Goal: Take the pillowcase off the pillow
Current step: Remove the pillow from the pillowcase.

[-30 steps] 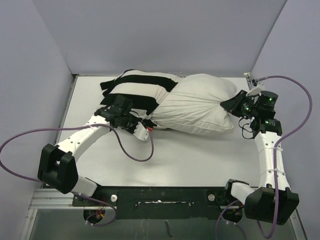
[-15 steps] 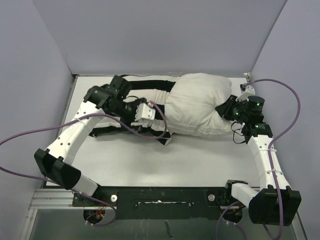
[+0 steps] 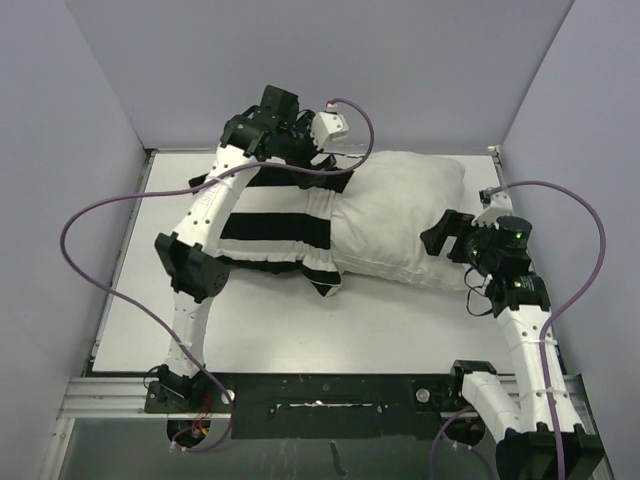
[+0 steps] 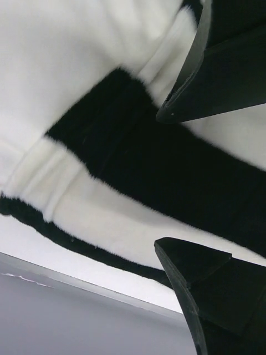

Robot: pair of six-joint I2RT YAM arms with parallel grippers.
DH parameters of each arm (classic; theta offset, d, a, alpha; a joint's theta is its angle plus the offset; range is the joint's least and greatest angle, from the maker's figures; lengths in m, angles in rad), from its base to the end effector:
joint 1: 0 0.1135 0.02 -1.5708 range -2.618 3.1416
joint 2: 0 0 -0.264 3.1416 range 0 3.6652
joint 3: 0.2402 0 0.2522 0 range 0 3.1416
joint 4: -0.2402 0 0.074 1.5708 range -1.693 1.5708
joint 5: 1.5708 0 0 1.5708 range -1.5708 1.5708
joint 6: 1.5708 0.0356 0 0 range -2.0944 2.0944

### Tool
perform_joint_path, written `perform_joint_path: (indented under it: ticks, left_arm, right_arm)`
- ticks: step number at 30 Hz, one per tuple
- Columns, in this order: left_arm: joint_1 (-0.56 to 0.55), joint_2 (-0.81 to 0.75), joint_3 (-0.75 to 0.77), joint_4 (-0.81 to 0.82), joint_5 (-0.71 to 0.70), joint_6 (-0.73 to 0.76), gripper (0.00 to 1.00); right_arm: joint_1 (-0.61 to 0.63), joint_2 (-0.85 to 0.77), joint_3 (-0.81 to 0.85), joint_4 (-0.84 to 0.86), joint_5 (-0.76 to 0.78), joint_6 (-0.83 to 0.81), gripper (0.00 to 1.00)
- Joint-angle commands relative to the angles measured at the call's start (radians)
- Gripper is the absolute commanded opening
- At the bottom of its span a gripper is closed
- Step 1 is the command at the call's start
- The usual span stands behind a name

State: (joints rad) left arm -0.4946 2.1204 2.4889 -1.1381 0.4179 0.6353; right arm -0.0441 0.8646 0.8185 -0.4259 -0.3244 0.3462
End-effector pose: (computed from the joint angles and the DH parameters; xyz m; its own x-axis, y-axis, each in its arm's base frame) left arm 0.3816 -0.2222 0.4087 -0.0833 0.6611 -0.7457 0.9191 0.3401 0.1989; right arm 0.1924 0.0029 0.3140 -0.5093 0.3444 -0.7886 -0.0733 0.8957 0.4386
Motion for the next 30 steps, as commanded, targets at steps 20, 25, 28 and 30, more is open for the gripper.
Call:
perform_joint_path:
  ticks: [20, 25, 28, 30]
  left_arm:
    - [-0.062, -0.409, -1.021, 0.227, 0.106, -0.065, 0.3]
    - [-0.071, -0.459, -1.105, 0.226, 0.105, -0.073, 0.3]
    - [-0.07, -0.461, -1.101, 0.212, 0.105, -0.068, 0.3]
    - [-0.071, -0.458, -1.091, 0.201, 0.104, -0.059, 0.3]
  right_arm:
    - [-0.118, 0.323, 0.273, 0.203, 0.1, 0.251, 0.98]
    - [-0.077, 0.384, 0.252, 0.275, 0.082, 0.304, 0.98]
    - [-0.06, 0.404, 0.191, 0.459, -0.012, 0.379, 0.98]
    - [-0.044, 0.446, 0.195, 0.535, -0.068, 0.422, 0.98]
